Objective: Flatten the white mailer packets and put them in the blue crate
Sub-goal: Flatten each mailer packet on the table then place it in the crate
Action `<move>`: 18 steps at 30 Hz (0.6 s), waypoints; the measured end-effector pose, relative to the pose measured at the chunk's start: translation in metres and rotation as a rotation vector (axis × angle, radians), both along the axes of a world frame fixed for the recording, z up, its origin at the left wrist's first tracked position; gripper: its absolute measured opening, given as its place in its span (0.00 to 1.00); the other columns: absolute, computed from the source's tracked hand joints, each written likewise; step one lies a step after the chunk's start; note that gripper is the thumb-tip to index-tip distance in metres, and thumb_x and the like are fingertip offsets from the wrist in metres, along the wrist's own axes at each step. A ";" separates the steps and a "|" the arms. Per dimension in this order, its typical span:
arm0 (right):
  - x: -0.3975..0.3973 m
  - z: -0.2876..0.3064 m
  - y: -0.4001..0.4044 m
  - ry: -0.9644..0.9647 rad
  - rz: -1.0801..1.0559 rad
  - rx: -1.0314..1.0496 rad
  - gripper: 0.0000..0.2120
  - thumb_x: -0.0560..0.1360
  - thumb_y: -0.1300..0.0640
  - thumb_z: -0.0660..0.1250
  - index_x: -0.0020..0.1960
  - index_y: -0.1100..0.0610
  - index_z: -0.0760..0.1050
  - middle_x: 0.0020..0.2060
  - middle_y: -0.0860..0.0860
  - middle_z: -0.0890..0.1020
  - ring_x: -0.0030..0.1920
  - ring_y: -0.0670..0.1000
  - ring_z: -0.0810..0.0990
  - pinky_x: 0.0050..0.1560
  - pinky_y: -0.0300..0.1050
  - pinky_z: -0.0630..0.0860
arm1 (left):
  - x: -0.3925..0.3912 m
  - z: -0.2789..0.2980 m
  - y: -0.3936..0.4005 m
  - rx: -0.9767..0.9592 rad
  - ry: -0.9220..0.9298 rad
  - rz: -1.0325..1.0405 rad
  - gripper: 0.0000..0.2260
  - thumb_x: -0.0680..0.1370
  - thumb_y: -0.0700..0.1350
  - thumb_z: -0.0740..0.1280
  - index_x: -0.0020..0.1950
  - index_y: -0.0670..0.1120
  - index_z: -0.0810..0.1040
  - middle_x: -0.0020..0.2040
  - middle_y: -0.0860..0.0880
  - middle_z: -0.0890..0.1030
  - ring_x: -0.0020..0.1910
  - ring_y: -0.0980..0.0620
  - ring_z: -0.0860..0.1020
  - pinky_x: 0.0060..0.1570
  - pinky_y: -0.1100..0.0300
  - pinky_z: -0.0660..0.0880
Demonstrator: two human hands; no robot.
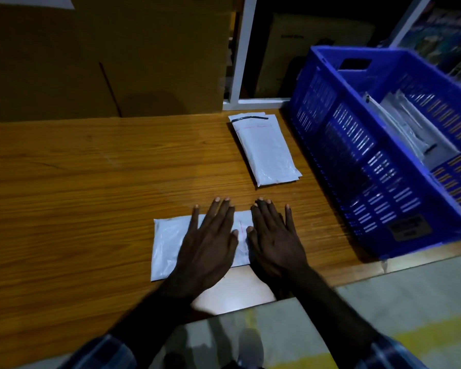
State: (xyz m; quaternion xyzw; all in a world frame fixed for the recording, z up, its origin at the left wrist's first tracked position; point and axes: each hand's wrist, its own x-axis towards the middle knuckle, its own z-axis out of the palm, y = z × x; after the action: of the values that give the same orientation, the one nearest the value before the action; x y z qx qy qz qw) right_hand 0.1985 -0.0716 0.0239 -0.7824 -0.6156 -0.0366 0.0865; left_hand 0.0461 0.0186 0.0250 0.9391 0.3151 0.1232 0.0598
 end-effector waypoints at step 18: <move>-0.041 -0.003 0.024 -0.003 0.154 -0.089 0.26 0.83 0.49 0.50 0.77 0.60 0.64 0.76 0.58 0.64 0.77 0.58 0.62 0.73 0.64 0.57 | -0.033 -0.011 0.010 0.050 0.152 0.050 0.24 0.83 0.50 0.49 0.75 0.41 0.66 0.76 0.44 0.65 0.77 0.44 0.58 0.71 0.35 0.56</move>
State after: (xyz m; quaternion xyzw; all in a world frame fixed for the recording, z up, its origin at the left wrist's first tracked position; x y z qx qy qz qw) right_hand 0.1575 -0.0478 0.0206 -0.7357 -0.6752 -0.0034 0.0532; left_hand 0.0127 0.0288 0.0142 0.9389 0.3387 0.0607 0.0090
